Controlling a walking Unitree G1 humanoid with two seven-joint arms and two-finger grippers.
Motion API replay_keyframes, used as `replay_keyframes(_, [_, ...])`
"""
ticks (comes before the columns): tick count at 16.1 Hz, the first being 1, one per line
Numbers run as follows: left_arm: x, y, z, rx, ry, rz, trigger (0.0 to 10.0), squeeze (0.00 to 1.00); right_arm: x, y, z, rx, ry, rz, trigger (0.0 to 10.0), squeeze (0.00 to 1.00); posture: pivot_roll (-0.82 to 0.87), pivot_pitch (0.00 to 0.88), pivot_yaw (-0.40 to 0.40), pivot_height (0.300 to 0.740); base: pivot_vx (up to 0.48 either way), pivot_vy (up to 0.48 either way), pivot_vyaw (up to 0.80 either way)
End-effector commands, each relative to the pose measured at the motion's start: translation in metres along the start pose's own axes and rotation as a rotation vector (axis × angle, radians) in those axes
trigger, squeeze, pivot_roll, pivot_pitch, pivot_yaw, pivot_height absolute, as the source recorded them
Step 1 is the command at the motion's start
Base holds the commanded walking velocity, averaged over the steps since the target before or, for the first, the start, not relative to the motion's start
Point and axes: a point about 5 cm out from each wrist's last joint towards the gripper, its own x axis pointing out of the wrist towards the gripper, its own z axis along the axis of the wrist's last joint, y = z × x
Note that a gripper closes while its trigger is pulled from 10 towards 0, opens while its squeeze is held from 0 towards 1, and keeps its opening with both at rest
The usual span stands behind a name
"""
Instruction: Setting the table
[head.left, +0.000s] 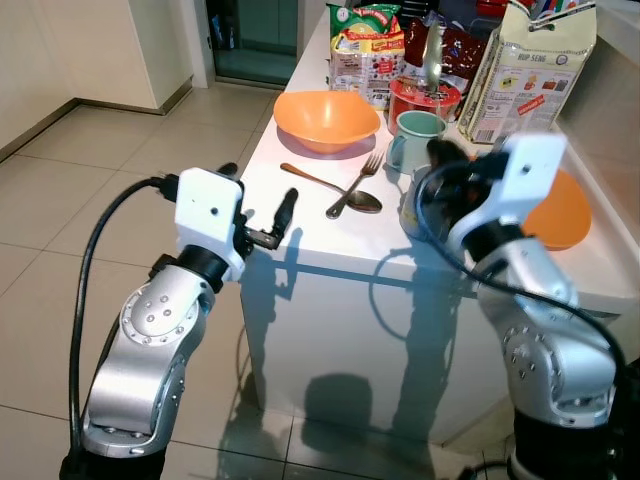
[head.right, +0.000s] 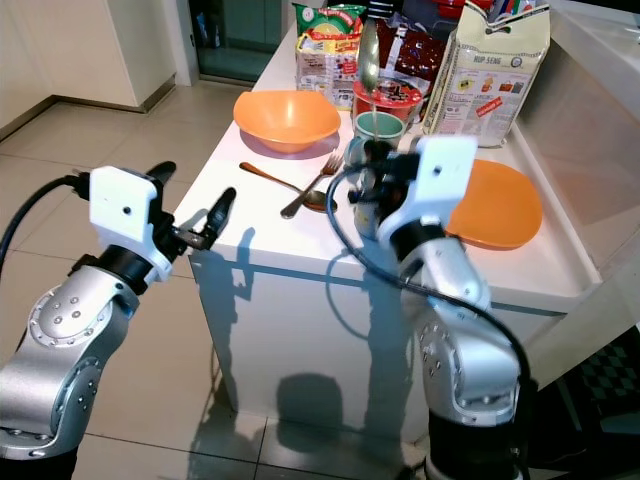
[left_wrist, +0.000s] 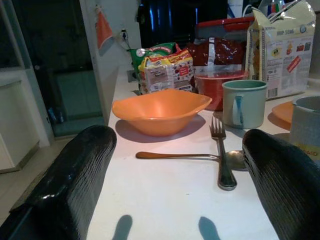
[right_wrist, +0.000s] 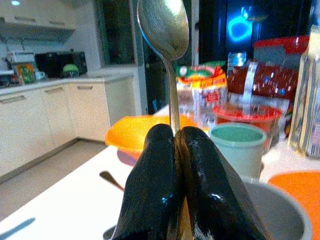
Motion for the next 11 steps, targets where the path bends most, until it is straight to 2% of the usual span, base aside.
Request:
replay_keyframes(1, [0.0009, 0.0014, -0.0039, 0.006, 0.031, -0.001, 10.0, 0.00, -0.0013, 0.0008, 0.0002, 0.006, 0.010, 0.007, 10.0, 0.00, 0.10, 0.000, -0.038, 0.740, 0.000, 0.000, 0.00])
replay_keyframes(5, [0.0045, 0.0015, -0.0060, 0.009, 0.037, -0.013, 10.0, 0.00, -0.0038, 0.0023, -0.0049, 0.003, 0.034, 0.001, 10.0, 0.00, 0.08, 0.000, -0.022, 0.740, 0.000, 0.000, 0.00])
replay_keyframes(11, [0.0089, -0.0070, -0.0055, 0.023, 0.041, -0.061, 10.0, 0.00, -0.0048, -0.0016, -0.0066, -0.002, 0.046, -0.016, 10.0, 0.00, 0.08, 0.000, -0.018, 0.740, 0.000, 0.000, 0.00])
